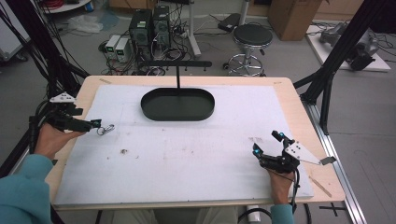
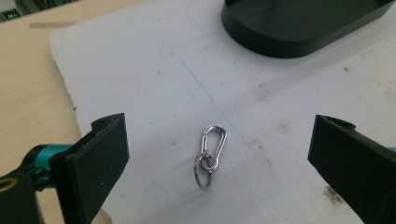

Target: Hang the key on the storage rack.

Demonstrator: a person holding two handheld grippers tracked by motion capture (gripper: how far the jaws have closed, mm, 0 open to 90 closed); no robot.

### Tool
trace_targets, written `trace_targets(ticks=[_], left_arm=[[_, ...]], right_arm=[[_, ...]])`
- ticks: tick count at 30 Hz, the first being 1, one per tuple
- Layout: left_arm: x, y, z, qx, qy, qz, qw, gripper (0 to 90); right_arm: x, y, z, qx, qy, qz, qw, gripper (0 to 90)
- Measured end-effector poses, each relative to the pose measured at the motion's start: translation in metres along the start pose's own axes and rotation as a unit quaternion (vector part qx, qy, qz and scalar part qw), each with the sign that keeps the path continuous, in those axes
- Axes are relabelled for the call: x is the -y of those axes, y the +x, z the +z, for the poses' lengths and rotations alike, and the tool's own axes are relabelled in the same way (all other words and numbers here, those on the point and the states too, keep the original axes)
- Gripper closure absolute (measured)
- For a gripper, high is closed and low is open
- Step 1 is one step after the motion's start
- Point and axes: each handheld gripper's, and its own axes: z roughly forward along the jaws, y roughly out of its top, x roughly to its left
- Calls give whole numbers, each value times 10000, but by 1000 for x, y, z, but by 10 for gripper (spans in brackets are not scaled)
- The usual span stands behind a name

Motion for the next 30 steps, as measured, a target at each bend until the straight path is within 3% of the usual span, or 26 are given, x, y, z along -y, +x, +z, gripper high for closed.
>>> trace_targets(ticks=[7, 14, 19, 22, 30], left_arm=[[2, 5, 16, -23, 406, -44, 9992, 57], [6, 11, 29, -5, 819, -148, 9965, 57], [7, 13, 34, 2, 909, -227, 9956, 57], [8, 14, 36, 91, 984, -229, 9948, 120], [11, 17, 42, 173, 1162, -252, 9928, 177]], right_arm=[[0, 0, 0, 4, -18, -14, 10000, 65], [0, 0, 0, 3, -29, -6, 10000, 66], [0, 0, 0, -5, -29, -7, 10000, 66], [0, 0, 0, -2, -25, -15, 10000, 66], [0, 0, 0, -5, -26, -10, 10000, 66]])
